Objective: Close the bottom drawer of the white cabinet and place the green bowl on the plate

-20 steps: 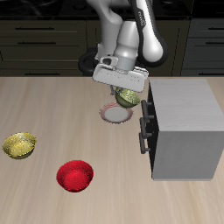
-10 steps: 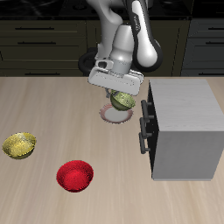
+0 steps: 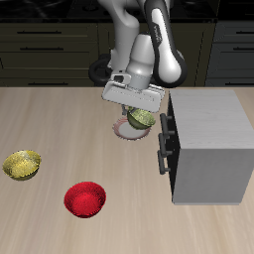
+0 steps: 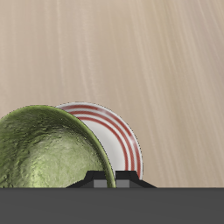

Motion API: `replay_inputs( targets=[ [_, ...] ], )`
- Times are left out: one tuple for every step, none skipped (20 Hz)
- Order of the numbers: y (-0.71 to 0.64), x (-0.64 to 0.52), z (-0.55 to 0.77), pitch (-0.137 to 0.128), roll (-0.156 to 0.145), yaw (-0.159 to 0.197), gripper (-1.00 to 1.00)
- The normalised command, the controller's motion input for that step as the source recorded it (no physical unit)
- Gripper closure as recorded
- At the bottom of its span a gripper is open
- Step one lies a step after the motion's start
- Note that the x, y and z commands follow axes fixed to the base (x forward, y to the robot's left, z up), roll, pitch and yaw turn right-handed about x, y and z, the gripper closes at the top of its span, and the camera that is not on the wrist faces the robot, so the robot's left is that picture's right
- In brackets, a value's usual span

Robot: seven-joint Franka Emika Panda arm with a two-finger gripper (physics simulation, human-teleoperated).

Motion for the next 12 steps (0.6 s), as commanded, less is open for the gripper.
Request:
replay_inputs(
  targets=[
    [0.07,-0.04,-0.09,0.092,-0.039,0.068,-1.0],
    [0.02,0.1,-0.16,-0.006,0.035,-0.047,-1.0],
    [0.01,-0.02,-0.02,-0.018,-0.017,0.025,-1.0],
    [0.02,0.02,-0.03,0.008,0.028,-0.026,-1.0],
    [-0.06,0.0,0.03,-0.02,-0.033,-0.02,-1.0],
    [-0.02,0.01,0.03,0.007,0.003,-0.01,-1.0],
    [-0.01,0.02,0.01,0.003,0.001,0.006,-1.0],
    [0.05,-0.03,-0.01,0.002,0.005,0.006,-1.0],
    [0.03,-0.04,0.05,-0.001,0.019,-0.004,-1.0],
    [0.01,-0.02,0.09,-0.02,-0.002,0.002,-1.0],
    [0.06,-0.08,0.09,-0.006,0.011,0.014,-1.0],
    [-0.02,0.04,0.01,0.0,0.0,0.0,-1.0]
  ],
)
